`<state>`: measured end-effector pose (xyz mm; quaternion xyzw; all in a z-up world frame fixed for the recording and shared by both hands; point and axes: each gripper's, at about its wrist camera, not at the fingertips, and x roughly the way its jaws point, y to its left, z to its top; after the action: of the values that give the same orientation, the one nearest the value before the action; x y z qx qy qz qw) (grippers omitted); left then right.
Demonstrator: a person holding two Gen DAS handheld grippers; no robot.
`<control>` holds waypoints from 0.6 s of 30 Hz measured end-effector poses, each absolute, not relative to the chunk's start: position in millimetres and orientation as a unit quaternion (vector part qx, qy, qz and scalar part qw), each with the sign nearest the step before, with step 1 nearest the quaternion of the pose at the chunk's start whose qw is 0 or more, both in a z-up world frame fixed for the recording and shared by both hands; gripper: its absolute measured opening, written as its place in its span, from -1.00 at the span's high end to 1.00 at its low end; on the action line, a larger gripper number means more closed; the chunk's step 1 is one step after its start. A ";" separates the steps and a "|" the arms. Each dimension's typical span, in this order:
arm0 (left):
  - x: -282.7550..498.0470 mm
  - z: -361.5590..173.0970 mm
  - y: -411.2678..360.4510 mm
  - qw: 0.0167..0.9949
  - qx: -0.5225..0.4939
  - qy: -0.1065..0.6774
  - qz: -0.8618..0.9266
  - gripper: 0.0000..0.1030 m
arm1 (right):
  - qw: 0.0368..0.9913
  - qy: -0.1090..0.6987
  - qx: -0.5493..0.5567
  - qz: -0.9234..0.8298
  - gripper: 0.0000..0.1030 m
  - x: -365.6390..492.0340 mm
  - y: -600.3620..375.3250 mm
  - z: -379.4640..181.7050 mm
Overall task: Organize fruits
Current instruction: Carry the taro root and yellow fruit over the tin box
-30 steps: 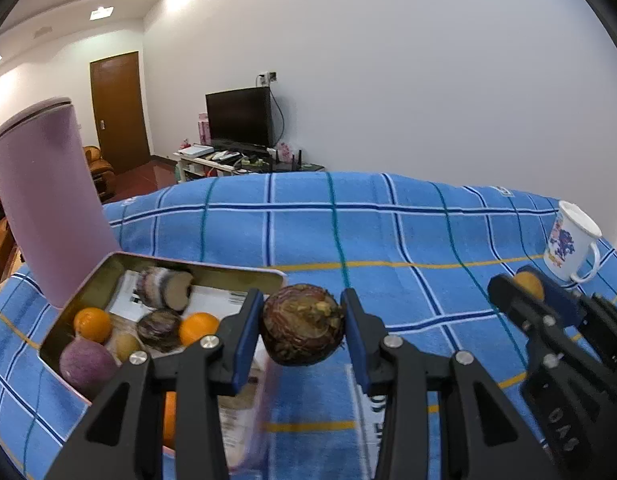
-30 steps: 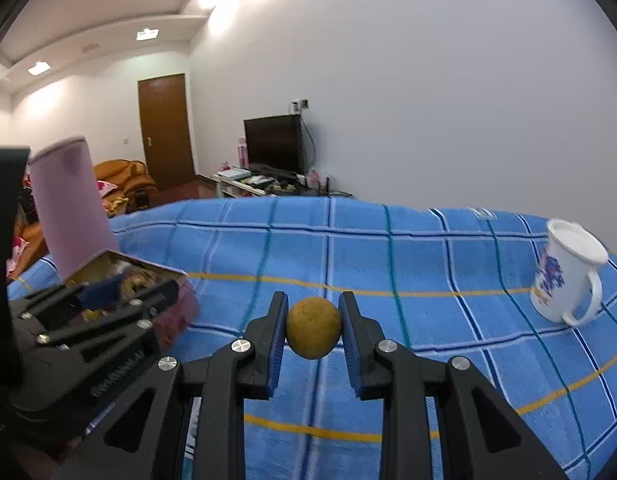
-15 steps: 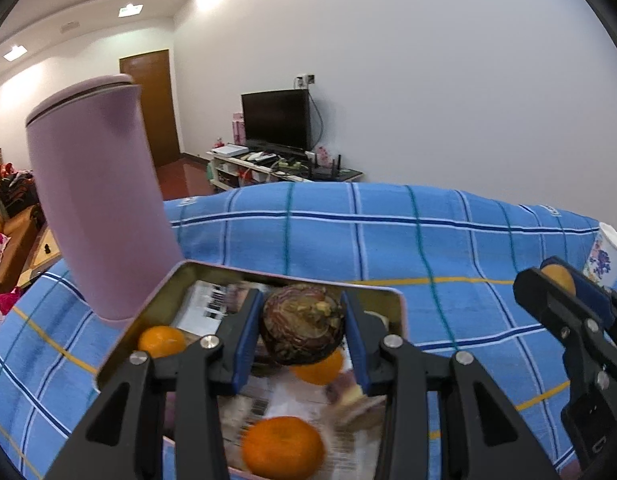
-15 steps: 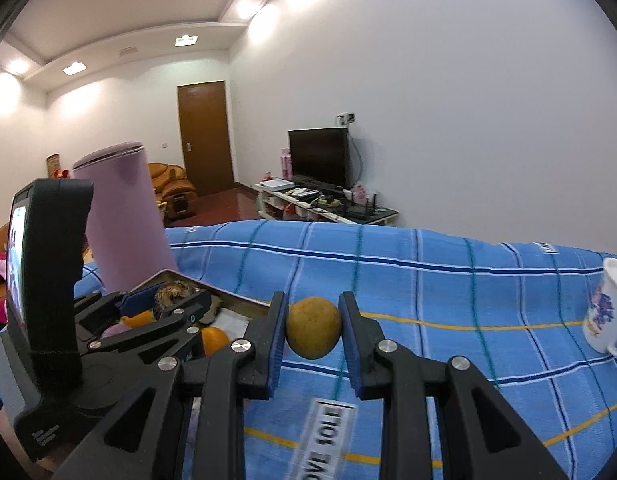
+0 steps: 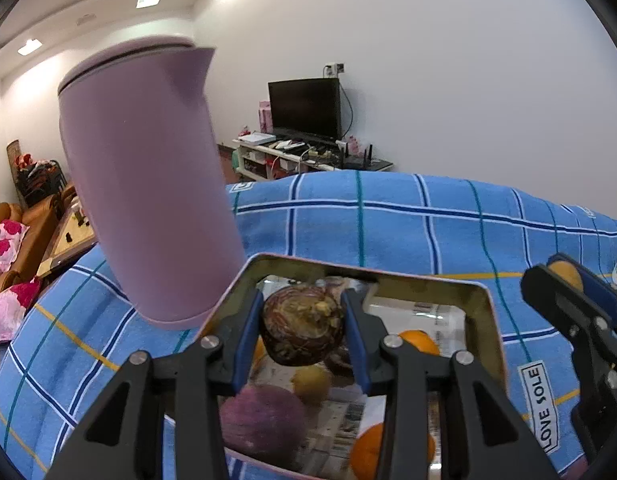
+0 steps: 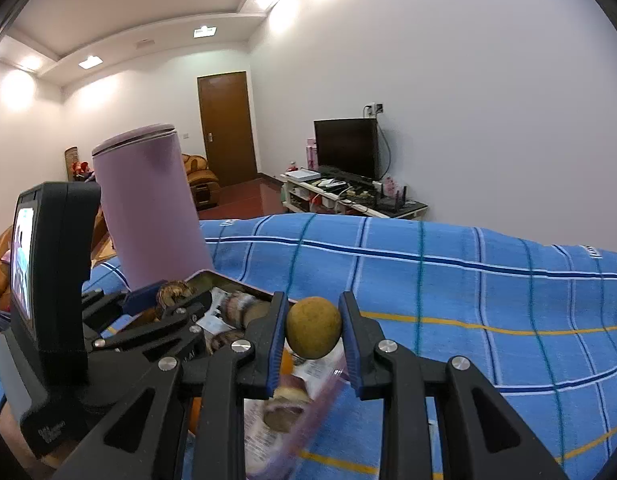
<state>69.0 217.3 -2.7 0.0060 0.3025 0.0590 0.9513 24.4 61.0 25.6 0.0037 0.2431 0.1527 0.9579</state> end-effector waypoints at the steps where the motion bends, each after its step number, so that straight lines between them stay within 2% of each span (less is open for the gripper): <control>1: 69.2 -3.1 218.9 0.951 0.008 0.303 0.062 0.19 | 0.957 0.246 0.005 0.156 0.45 27.1 65.0 25.0; 18: 79.1 -13.6 231.9 0.941 0.041 0.319 0.108 0.19 | 0.951 0.271 0.014 0.151 0.45 55.7 77.4 -0.7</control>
<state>79.1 231.9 -13.6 0.0414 0.3190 0.1083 0.9406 55.7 77.4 -0.7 0.0140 0.2710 0.1509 0.9506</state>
